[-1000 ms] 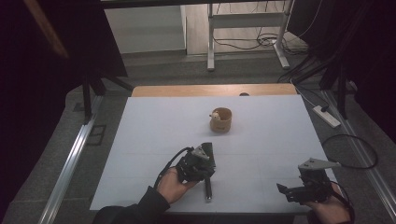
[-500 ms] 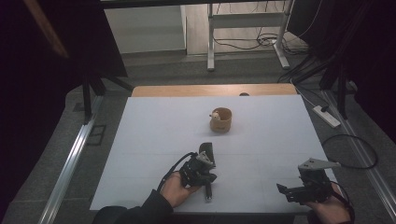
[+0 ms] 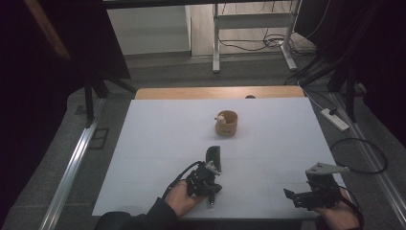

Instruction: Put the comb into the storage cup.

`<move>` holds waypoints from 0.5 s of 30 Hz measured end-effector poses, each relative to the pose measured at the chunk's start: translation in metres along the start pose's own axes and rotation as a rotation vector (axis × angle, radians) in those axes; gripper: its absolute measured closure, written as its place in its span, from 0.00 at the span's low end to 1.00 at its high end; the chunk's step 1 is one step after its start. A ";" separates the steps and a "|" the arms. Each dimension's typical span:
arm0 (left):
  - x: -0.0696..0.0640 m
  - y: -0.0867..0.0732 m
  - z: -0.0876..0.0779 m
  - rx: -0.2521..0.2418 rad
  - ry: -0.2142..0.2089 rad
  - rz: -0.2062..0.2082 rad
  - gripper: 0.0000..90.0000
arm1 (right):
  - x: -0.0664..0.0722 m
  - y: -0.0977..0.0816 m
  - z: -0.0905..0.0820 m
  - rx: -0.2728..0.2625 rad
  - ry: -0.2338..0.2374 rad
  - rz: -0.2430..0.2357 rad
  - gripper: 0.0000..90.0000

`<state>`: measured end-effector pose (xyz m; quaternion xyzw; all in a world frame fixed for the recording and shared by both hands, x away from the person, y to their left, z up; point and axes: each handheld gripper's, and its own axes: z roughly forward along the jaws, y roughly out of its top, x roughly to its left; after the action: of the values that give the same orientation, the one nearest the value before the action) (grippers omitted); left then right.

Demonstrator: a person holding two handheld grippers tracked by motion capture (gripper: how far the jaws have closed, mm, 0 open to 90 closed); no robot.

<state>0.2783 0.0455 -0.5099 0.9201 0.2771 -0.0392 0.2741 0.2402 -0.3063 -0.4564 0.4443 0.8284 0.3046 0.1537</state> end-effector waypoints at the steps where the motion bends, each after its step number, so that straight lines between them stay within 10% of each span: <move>1: 0.001 -0.001 0.000 0.007 0.001 -0.005 0.98 | 0.000 0.000 0.000 0.000 0.000 0.000 0.03; 15: 0.017 -0.008 -0.005 0.035 0.031 -0.064 0.98 | 0.000 0.000 0.000 0.000 0.001 -0.002 0.03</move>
<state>0.2882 0.0618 -0.5136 0.9159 0.3098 -0.0385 0.2523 0.2396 -0.3063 -0.4562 0.4431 0.8290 0.3048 0.1534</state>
